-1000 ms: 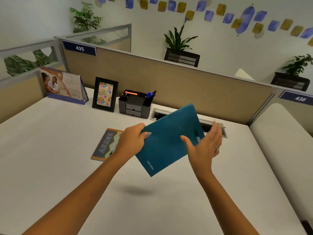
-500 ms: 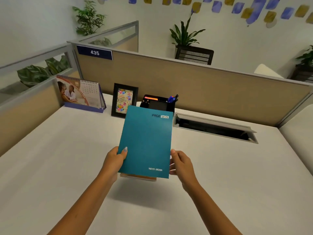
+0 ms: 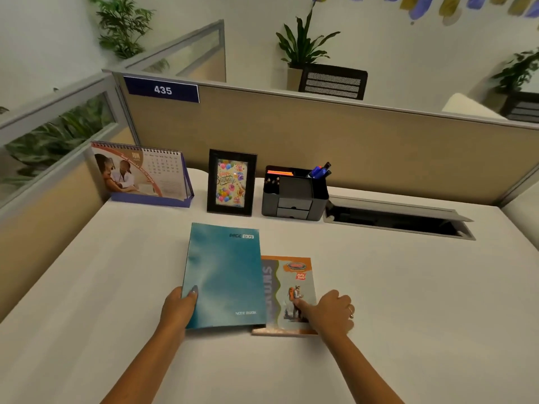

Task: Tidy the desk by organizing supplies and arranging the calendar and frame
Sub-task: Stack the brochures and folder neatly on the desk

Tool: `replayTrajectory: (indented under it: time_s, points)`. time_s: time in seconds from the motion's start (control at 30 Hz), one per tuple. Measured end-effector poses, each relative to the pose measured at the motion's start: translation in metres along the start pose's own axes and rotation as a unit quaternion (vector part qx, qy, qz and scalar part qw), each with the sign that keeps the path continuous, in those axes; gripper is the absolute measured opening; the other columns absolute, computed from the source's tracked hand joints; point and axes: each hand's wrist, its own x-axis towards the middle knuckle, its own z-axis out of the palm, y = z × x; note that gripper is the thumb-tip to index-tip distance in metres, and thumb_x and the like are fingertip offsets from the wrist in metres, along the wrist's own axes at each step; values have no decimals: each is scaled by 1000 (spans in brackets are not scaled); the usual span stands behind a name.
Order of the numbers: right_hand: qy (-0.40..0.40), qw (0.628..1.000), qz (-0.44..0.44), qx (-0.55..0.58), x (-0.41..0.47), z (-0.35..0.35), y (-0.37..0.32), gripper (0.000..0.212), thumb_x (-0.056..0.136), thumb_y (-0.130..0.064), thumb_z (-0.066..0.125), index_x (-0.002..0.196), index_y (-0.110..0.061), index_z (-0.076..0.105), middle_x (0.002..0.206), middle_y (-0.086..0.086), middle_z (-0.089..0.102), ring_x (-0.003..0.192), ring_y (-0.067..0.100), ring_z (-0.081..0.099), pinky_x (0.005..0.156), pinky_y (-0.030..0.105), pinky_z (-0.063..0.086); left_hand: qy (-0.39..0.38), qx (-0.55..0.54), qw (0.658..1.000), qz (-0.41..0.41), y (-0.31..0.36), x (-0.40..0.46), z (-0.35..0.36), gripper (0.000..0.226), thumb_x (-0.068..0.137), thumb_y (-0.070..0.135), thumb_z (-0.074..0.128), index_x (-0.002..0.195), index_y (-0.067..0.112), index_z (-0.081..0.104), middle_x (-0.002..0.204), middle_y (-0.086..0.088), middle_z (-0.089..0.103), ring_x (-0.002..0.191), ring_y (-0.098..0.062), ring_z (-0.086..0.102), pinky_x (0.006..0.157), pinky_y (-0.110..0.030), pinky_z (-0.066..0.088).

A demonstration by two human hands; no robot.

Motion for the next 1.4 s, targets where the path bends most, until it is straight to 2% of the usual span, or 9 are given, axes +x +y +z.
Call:
replayTrajectory:
  time_s: [0.27, 0.57, 0.67, 0.77, 0.83, 0.93, 1.07, 1.23, 1.4]
  points:
    - [16, 1000, -22, -6, -5, 18, -25, 64, 76, -60, 61, 114, -10, 49, 118, 14, 49, 113, 31, 46, 91, 40, 45, -19, 2, 1000, 1, -13, 17, -8, 30, 96, 25, 51, 117, 5, 55, 108, -8, 60, 94, -25, 55, 82, -32, 44]
    - [-51, 997, 40, 48, 19, 22, -31, 78, 50, -59, 81, 105, -12, 50, 106, 11, 59, 101, 30, 56, 84, 39, 51, -17, 4, 1000, 23, -22, 21, -9, 16, 93, 28, 54, 100, 15, 59, 98, -5, 64, 88, -25, 60, 77, -31, 47]
    - [-58, 990, 43, 123, 23, 24, -26, 66, 55, -48, 82, 99, -8, 53, 98, 10, 61, 90, 28, 60, 76, 36, 53, -26, -4, 999, 20, -22, 20, -9, 15, 93, 29, 55, 99, 16, 59, 96, -4, 64, 89, -25, 60, 78, -32, 48]
    - [-65, 967, 11, 245, 21, 16, -19, 50, 69, -31, 78, 103, -1, 57, 90, 15, 67, 75, 26, 65, 58, 30, 51, -35, -6, 999, 20, -22, 18, -11, 16, 93, 29, 55, 100, 16, 58, 98, -3, 64, 90, -24, 60, 79, -32, 48]
    - [-35, 962, -12, 271, 13, 2, -18, 44, 77, -29, 74, 104, -3, 50, 96, 14, 66, 76, 25, 63, 57, 29, 48, -39, -9, 999, 21, -23, 18, -11, 16, 93, 28, 55, 102, 16, 58, 99, -3, 64, 92, -24, 60, 80, -32, 47]
    - [72, 967, -73, 235, 0, -28, -25, 31, 86, -19, 64, 102, -6, 40, 103, 18, 63, 76, 27, 57, 56, 28, 40, -47, -4, 999, 21, -25, 17, -13, 13, 93, 24, 56, 103, 16, 56, 101, -4, 63, 90, -23, 59, 75, -30, 45]
    - [128, 957, -129, 228, -13, -56, -43, 33, 91, -16, 57, 116, -8, 36, 112, 18, 62, 88, 34, 64, 60, 31, 49, -105, -28, 994, 0, -23, 12, -12, 14, 92, 14, 57, 106, 13, 54, 98, -4, 64, 83, -18, 61, 66, -28, 49]
    - [25, 953, -134, 272, -30, -35, -65, 33, 89, -19, 60, 113, -12, 39, 111, 15, 63, 89, 28, 63, 76, 37, 53, -169, -67, 982, -55, -24, -3, -1, 8, 96, 17, 50, 100, 12, 55, 104, -11, 65, 86, -22, 64, 67, -31, 52]
    - [-116, 942, -91, 302, -51, 22, -71, 29, 87, -18, 63, 104, -15, 40, 110, 11, 63, 88, 22, 62, 79, 40, 55, -190, -87, 974, -82, -25, -7, 5, 43, 94, 50, 42, 102, 12, 61, 95, -13, 72, 85, -28, 70, 74, -40, 58]
